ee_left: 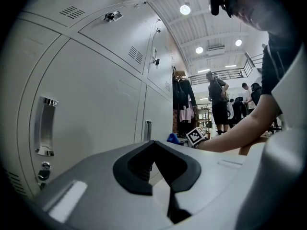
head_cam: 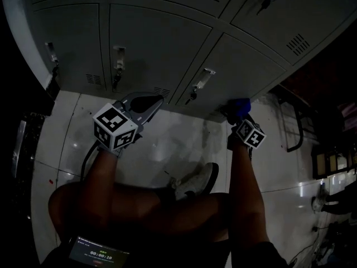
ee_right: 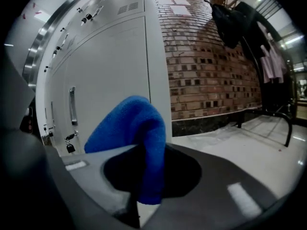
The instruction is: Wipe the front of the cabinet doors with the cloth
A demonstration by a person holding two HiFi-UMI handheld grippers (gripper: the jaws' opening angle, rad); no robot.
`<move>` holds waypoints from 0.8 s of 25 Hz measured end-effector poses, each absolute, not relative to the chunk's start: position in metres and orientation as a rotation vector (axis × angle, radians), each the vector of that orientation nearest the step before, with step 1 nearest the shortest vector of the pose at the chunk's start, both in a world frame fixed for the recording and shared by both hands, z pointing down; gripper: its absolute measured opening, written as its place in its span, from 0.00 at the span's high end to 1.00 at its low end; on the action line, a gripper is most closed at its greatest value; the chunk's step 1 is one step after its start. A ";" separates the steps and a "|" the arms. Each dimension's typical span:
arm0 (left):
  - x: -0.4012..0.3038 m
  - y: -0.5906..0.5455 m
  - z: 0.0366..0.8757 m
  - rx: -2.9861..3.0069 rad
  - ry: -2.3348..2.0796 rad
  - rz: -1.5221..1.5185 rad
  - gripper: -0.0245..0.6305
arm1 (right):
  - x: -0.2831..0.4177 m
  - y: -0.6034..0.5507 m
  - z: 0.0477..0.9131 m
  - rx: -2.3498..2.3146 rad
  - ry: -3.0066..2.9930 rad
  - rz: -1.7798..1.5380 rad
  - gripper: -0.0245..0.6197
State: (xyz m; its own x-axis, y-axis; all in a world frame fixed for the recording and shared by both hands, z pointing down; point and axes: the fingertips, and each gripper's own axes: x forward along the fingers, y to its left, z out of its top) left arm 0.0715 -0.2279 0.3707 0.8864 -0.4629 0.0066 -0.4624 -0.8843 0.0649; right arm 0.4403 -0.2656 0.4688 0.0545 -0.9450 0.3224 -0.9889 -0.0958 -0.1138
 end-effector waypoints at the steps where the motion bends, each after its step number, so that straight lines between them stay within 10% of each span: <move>1: 0.071 -0.228 0.370 2.988 -0.734 -0.017 0.96 | 0.444 -0.264 0.470 2.190 -1.996 0.472 0.85; 20: 0.062 -0.229 0.370 2.967 -0.771 -0.034 0.95 | 0.179 -0.256 0.461 1.579 -2.488 0.388 0.85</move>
